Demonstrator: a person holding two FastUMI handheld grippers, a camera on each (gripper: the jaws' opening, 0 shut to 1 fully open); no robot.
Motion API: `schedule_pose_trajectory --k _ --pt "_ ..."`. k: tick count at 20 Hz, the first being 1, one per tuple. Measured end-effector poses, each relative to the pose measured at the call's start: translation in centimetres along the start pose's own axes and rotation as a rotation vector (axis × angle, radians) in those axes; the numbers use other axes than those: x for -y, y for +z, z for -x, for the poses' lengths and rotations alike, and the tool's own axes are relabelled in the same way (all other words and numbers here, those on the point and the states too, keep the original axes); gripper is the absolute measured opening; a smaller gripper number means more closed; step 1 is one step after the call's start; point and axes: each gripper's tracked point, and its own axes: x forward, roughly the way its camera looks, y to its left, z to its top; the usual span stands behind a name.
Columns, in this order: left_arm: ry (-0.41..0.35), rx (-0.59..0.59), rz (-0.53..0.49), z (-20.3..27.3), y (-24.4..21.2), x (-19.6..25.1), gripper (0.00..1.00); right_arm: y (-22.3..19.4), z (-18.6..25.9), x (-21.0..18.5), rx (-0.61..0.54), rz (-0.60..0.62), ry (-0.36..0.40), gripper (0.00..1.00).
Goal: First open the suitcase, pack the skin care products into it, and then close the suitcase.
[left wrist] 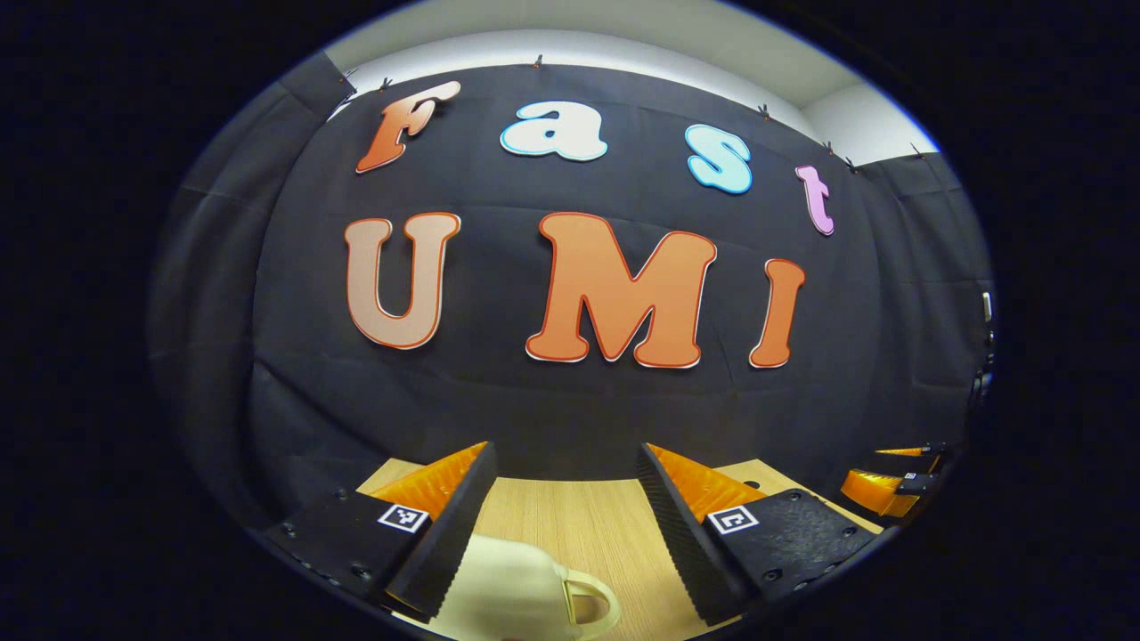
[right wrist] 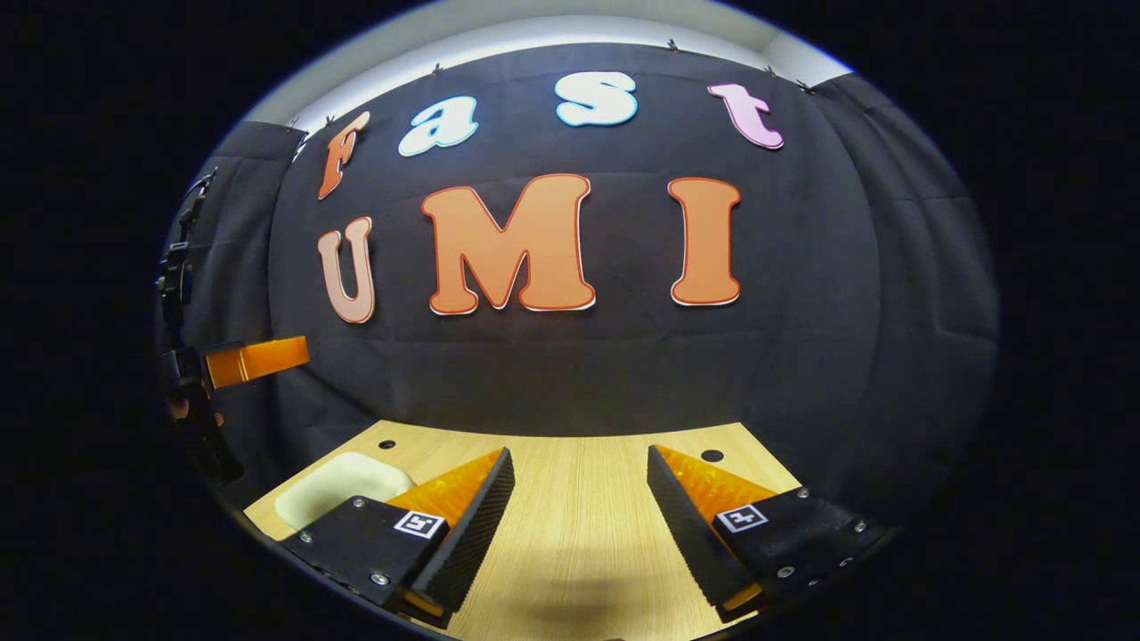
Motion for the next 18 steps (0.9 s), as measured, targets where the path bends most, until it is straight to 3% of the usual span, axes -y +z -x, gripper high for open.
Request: schedule_pose_trajectory --k 10,16,17,18 --pt "-0.012 -0.029 0.042 -0.2 -0.4 0.2 0.98 0.3 0.3 1.1 0.009 0.002 -0.015 0.95" --pt "0.008 -0.046 0.078 -0.3 -0.7 1.5 0.97 0.9 -0.4 1.6 0.015 0.032 0.037 0.95" --pt "0.014 -0.045 0.071 -0.2 -0.6 1.7 0.97 1.0 -0.6 1.8 0.016 0.031 0.047 1.0" --pt "0.023 -0.046 0.066 0.0 -0.6 1.9 0.97 1.1 -0.6 1.8 0.016 0.028 0.055 0.95"
